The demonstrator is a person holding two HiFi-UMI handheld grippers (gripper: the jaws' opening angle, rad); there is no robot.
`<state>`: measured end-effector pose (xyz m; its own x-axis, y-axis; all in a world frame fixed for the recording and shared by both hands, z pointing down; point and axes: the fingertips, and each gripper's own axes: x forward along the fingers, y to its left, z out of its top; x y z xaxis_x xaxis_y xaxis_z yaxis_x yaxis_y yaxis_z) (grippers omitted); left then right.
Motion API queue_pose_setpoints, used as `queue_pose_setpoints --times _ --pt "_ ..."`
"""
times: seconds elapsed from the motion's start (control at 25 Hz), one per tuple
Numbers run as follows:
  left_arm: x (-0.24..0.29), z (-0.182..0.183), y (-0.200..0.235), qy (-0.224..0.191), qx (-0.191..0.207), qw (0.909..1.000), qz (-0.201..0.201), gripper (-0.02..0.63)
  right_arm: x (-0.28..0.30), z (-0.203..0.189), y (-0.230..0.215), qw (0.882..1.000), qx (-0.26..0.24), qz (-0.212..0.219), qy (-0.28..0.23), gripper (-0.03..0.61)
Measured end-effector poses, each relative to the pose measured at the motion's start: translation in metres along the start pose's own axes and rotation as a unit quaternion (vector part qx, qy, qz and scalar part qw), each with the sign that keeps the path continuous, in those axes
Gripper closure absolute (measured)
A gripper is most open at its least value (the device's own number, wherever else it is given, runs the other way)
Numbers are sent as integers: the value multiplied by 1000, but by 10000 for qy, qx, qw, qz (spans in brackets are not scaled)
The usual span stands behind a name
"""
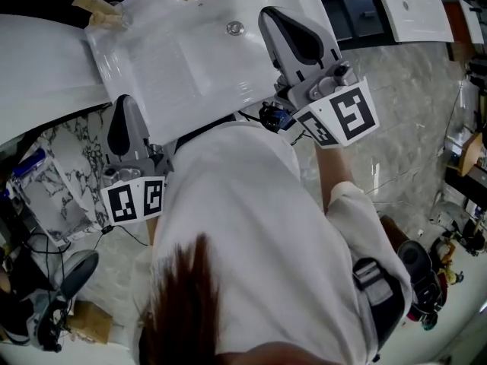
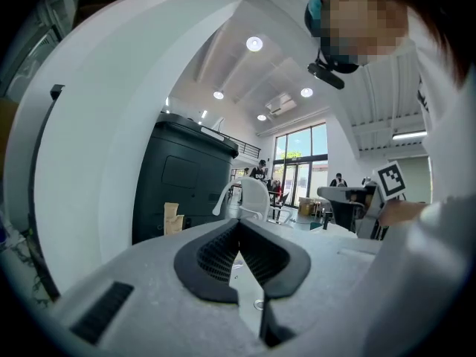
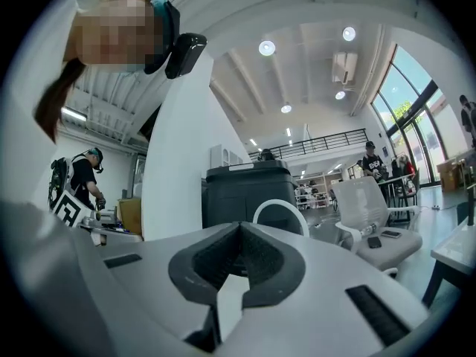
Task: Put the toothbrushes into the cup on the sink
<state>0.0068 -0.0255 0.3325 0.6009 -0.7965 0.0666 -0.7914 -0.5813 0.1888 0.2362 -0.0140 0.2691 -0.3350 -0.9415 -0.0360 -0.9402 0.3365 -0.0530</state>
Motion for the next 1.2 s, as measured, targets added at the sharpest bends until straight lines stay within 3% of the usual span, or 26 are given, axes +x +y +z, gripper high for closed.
queue_pose_setpoints --times 0.68,1.2 --pt "-29 4 -7 -38 108 9999 97 600 -79 -20 -5 9958 115 -865 281 566" --pt "-49 -15 -9 35 -29 9999 149 598 -98 -62 4 9930 349 -943 613 566"
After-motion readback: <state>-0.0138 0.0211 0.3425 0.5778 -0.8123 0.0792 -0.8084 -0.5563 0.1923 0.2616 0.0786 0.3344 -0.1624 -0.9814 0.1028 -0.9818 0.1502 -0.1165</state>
